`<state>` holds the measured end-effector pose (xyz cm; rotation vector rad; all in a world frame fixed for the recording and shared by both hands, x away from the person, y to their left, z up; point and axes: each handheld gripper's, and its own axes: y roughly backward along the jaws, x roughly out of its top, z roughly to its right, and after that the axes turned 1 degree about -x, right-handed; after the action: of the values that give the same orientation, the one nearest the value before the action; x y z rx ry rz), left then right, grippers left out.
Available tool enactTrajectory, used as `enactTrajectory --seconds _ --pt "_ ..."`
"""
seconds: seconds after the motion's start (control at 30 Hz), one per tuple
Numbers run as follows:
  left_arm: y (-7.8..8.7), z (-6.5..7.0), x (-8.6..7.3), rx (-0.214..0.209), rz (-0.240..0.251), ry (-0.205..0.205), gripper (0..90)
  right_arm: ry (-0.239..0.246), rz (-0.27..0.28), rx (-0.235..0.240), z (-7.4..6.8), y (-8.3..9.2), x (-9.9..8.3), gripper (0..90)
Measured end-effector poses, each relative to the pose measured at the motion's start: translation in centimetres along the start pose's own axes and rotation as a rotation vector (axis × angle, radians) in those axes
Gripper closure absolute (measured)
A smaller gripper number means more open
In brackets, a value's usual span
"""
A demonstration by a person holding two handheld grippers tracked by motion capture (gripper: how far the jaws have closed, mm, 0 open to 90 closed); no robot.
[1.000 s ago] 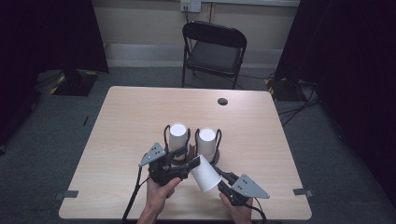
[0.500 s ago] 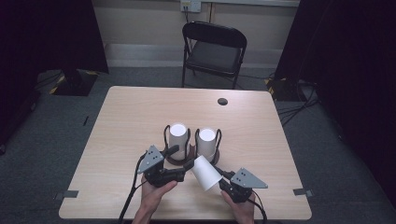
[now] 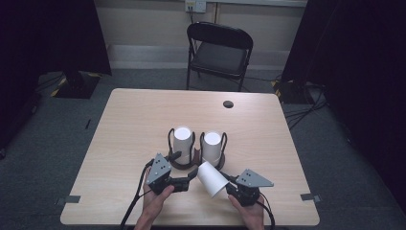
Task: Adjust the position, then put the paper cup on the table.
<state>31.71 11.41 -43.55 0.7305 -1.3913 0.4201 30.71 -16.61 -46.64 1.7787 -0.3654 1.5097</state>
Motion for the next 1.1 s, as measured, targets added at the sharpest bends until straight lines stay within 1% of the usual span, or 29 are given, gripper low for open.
enactTrajectory --seconds 0.03,0.07,0.1,0.13,0.17,0.2,0.23,0.3,0.33,0.37,0.4,0.43,0.47,0.5,0.57,0.6,0.63,0.67,0.7,0.77,0.8,0.83,0.9,0.93,0.97,1.0,1.03,1.07,1.1 --pt "0.0 0.0 0.0 0.003 -0.012 -0.024 19.0 -0.002 -0.005 0.003 0.0 0.0 0.1 87.1" --pt "0.0 0.0 0.0 0.003 -0.012 -0.024 19.4 -0.002 -0.005 0.003 0.0 0.0 0.1 87.1" --pt "0.0 0.1 -0.1 -0.006 -0.03 -0.052 20.7 0.002 -0.032 0.011 0.1 -0.1 0.2 87.1" --pt "0.0 0.1 -0.1 -0.006 -0.03 -0.052 21.5 0.002 -0.032 0.011 0.1 -0.1 0.2 87.1" --pt "-0.1 0.2 -0.2 -0.006 -0.049 -0.082 21.5 0.0 -0.051 0.018 0.2 -0.2 0.3 87.0" --pt "-0.1 0.3 -0.2 -0.006 -0.052 -0.099 21.5 -0.006 -0.056 0.021 0.3 -0.2 0.4 87.1" --pt "-0.1 0.3 -0.2 -0.006 -0.052 -0.099 21.5 -0.009 -0.063 0.023 0.3 -0.2 0.5 87.0" --pt "-0.2 0.4 -0.2 -0.012 -0.061 -0.124 21.5 -0.013 -0.069 0.025 0.4 -0.3 0.6 86.9" --pt "0.1 0.5 -0.4 -0.04 -0.049 -0.108 21.5 -0.023 -0.081 0.032 0.5 -0.4 0.8 86.8" --pt "0.2 0.6 -0.4 -0.053 -0.046 -0.11 21.4 -0.024 -0.087 0.031 0.5 -0.5 0.9 86.8" --pt "0.2 0.8 -0.5 -0.04 -0.054 -0.123 21.4 -0.023 -0.093 0.036 0.6 -0.5 1.0 86.8" --pt "0.2 0.8 -0.5 -0.04 -0.054 -0.123 21.4 -0.023 -0.093 0.036 0.6 -0.5 1.0 86.8" --pt "0.2 0.9 -0.7 -0.018 -0.069 -0.147 21.4 -0.021 -0.107 0.043 0.7 -0.6 1.2 86.7" --pt "0.2 0.9 -0.9 -0.032 -0.081 -0.156 21.3 -0.022 -0.118 0.045 0.7 -0.7 1.4 86.8" --pt "0.3 1.0 -1.1 -0.039 -0.082 -0.156 19.9 -0.024 -0.124 0.05 0.7 -0.7 1.5 86.8" --pt "0.3 1.0 -1.2 -0.043 -0.085 -0.151 19.9 -0.03 -0.14 0.07 0.7 -0.7 1.6 86.8" --pt "0.5 1.0 -1.3 -0.052 -0.077 -0.143 19.8 -0.031 -0.156 0.079 0.7 -0.8 1.8 86.8" --pt "0.6 1.1 -1.4 -0.055 -0.068 -0.141 17.1 -0.035 -0.186 0.089 0.9 -0.9 2.0 86.8" --pt "0.6 1.1 -1.6 -0.052 -0.073 -0.138 17.3 -0.037 -0.197 0.096 1.1 -0.9 2.1 86.8" --pt "0.4 1.2 -1.9 -0.036 -0.102 -0.164 17.3 -0.036 -0.206 0.106 1.2 -0.9 2.2 86.8" --pt "0.3 1.4 -2.1 -0.045 -0.102 -0.16 17.4 -0.037 -0.217 0.115 1.2 -0.8 2.3 86.8" --pt "0.3 1.5 -2.2 -0.056 -0.106 -0.168 17.4 -0.03 -0.23 0.116 1.3 -0.8 2.5 86.8" --pt "0.1 1.8 -2.3 -0.065 -0.119 -0.186 17.4 -0.019 -0.237 0.115 1.3 -0.7 2.7 86.9" --pt "-0.1 2.0 -2.3 -0.074 -0.116 -0.192 17.4 -0.008 -0.245 0.119 1.3 -0.6 3.0 87.0" --pt "-0.1 2.2 -2.2 -0.084 -0.117 -0.189 17.4 -0.008 -0.245 0.119 1.3 -0.6 3.0 87.0" --pt "-0.2 2.6 -2.1 -0.114 -0.115 -0.2 16.1 -0.002 -0.26 0.122 1.5 -0.4 3.3 87.1" --pt "-0.3 2.9 -2.0 -0.101 -0.121 -0.222 16.1 -0.004 -0.269 0.133 1.6 -0.4 3.5 87.1" --pt "-0.3 2.9 -2.0 -0.101 -0.121 -0.222 16.0 -0.004 -0.269 0.133 1.6 -0.4 3.5 87.1" --pt "-0.5 3.1 -2.0 -0.098 -0.137 -0.246 16.0 -0.007 -0.281 0.14 1.8 -0.3 3.6 87.1"
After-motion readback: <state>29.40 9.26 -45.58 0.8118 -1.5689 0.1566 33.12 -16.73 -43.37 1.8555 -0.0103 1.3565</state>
